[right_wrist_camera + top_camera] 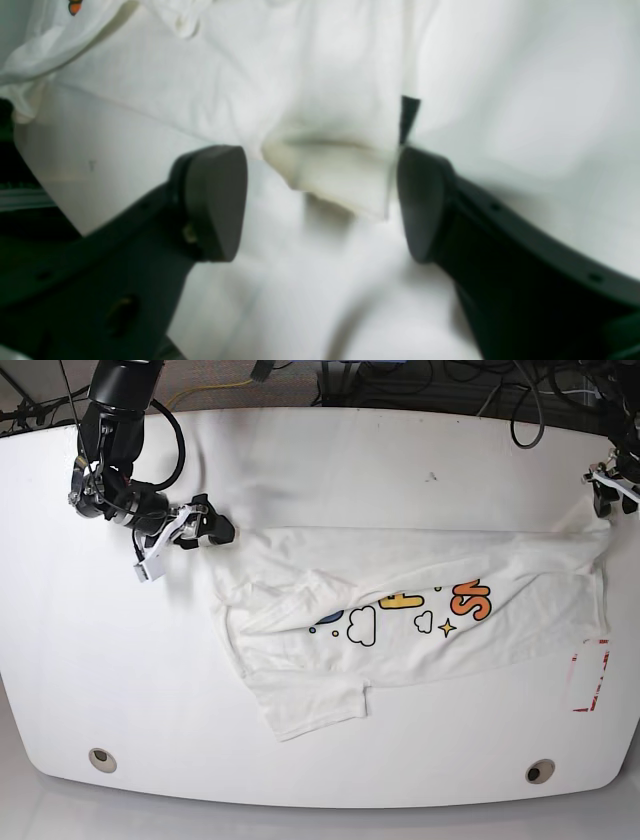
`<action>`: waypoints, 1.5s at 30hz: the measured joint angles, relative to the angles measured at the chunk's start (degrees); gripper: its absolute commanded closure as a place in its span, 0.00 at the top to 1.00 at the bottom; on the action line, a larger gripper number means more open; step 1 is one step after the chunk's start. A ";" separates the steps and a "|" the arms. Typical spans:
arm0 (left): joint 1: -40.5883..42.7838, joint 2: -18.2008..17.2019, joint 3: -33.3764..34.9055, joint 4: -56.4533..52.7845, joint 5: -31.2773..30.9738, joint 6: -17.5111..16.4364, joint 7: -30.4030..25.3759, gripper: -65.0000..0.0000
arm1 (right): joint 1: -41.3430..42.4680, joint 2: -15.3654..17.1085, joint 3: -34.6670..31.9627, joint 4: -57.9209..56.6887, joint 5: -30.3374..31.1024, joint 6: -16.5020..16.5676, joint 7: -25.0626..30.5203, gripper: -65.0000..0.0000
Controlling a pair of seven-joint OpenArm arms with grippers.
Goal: Fold the T-shirt properly
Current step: 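Hold the shirt edge with both grippers, keeping it stretched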
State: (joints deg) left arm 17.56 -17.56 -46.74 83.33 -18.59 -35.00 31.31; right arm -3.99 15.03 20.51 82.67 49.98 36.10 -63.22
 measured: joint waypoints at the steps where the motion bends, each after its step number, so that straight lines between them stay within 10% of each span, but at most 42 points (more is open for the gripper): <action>1: -0.59 0.07 0.57 0.00 0.15 0.00 -0.09 0.50 | 0.00 -0.22 0.00 -0.02 0.07 0.02 0.04 0.68; 8: -0.87 0.17 0.81 0.13 1.73 -0.42 -0.61 0.50 | 0.83 -1.55 0.15 -0.17 -0.07 0.02 0.04 0.61; 18: -0.87 0.04 0.74 0.11 1.86 -0.42 -0.72 0.41 | 2.60 -3.13 0.11 -1.90 -0.35 -0.07 -0.17 0.00; 25: -0.74 0.04 0.74 0.11 1.86 -0.42 -0.74 0.20 | 2.80 -3.28 0.07 -2.10 -0.07 -0.02 0.02 0.00; 37: -0.48 -1.88 0.66 0.13 1.84 -0.39 -0.79 0.39 | 2.75 -2.97 0.07 -2.10 -0.15 -0.04 0.02 0.00; 45: 0.37 -2.51 3.04 -3.06 1.90 -0.39 -0.70 0.11 | 2.75 -3.15 0.07 -2.10 -0.17 -0.04 0.04 0.00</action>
State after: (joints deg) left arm 17.93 -20.08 -43.70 80.27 -16.69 -35.40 30.61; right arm -1.23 11.88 20.58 80.58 49.80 36.05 -63.18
